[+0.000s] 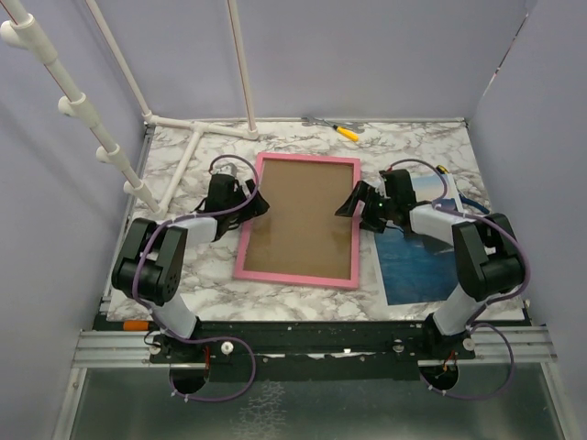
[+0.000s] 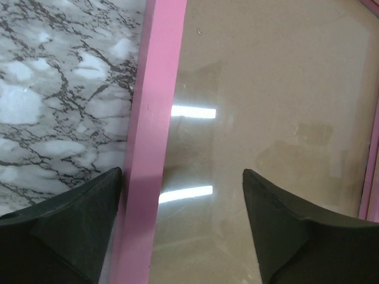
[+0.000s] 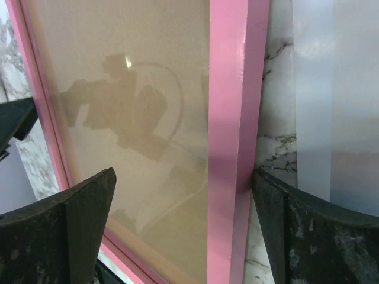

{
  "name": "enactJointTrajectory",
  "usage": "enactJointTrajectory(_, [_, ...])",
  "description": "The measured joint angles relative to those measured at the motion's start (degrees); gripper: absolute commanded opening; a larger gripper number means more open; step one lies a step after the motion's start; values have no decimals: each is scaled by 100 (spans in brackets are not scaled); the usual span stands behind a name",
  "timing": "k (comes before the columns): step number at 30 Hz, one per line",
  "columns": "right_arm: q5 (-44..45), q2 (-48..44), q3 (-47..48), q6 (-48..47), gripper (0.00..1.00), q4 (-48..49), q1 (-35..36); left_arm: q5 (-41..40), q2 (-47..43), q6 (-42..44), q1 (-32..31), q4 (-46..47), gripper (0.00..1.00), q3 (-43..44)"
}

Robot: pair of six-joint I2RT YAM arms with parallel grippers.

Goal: Take the photo out of the frame
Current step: Adjust the photo frame item on the photo frame, then reset both arms

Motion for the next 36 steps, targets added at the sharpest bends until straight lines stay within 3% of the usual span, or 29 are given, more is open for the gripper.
enactJointTrajectory(6, [590,-120,391,-365,100,-348,-39,-378,-612,-181,-118,-442,99,-337])
enactJointTrajectory(12, [1436,-1259,291,-837,100,-426,-59,-1097,-2076,-179,-212,-863,99,-688])
enactJointTrajectory(18, [2549,-2730,-389,-1211,100,61,-63,-1912,-3108,35,-590,-654,99,-745])
enactJointTrajectory(21, [3058,-3480,-1169,-1718,100,754,-66,-2343,-3359,278,-610,-57,99,-1115])
enactJointTrajectory(29, [3821,-4028,-2929,-3051,93,2837,-149,-3589,-2730,1340,-610,1320,99,-1729])
enactJointTrajectory(36, [3853,-3375,-3515,-3598,92,4288,-977,-3965,-2120,1862,-170,2352,99,-2155])
